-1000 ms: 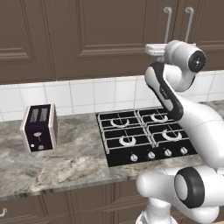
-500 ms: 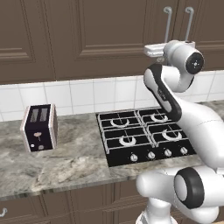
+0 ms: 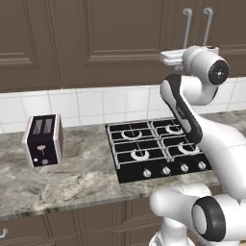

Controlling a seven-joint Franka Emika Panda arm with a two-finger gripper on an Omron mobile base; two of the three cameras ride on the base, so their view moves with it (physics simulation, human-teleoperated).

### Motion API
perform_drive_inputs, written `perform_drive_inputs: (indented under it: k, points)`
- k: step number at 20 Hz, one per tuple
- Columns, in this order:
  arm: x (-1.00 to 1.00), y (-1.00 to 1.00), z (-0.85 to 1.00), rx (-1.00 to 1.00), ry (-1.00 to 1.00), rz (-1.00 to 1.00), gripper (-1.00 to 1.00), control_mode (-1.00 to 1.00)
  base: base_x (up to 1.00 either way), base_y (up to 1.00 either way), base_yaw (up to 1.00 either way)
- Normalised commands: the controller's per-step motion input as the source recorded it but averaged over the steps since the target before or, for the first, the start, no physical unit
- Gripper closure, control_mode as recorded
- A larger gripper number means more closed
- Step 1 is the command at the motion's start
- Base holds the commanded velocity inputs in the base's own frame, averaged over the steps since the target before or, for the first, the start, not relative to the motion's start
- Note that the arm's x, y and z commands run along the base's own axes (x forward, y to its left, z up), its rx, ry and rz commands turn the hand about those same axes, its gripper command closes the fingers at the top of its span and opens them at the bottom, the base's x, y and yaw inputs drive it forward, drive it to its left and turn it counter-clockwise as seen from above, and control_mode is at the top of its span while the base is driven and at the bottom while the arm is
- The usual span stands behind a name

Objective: Open the cabinet. Place the bowl and condiment on the counter. Then place the lime and garlic on the cutting board.

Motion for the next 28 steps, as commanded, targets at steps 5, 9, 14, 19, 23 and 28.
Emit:
perform_drive_inputs:
  k: [5, 9, 14, 19, 23, 28]
  points:
    - [-1.0, 0.15, 0.17, 0.07, 0.0, 0.0, 1.0, -1.0, 0.0, 0.0, 0.0]
    - [-1.0, 0.33, 0.13, 0.03, 0.0, 0.01, 1.0, -1.0, 0.0, 0.0, 0.0]
    - [-1.0, 0.46, 0.05, 0.0, 0.02, 0.0, 1.0, -1.0, 0.0, 0.0, 0.0]
    - [-1.0, 0.47, 0.01, 0.0, 0.06, 0.0, 1.0, -1.0, 0.0, 0.0, 0.0]
    - [-1.0, 0.42, 0.0, 0.0, 0.12, 0.0, 1.0, -1.0, 0.0, 0.0, 0.0]
    - [-0.92, 0.35, 0.0, 0.0, 0.13, 0.0, 1.0, -1.0, 0.0, 0.0, 0.0]
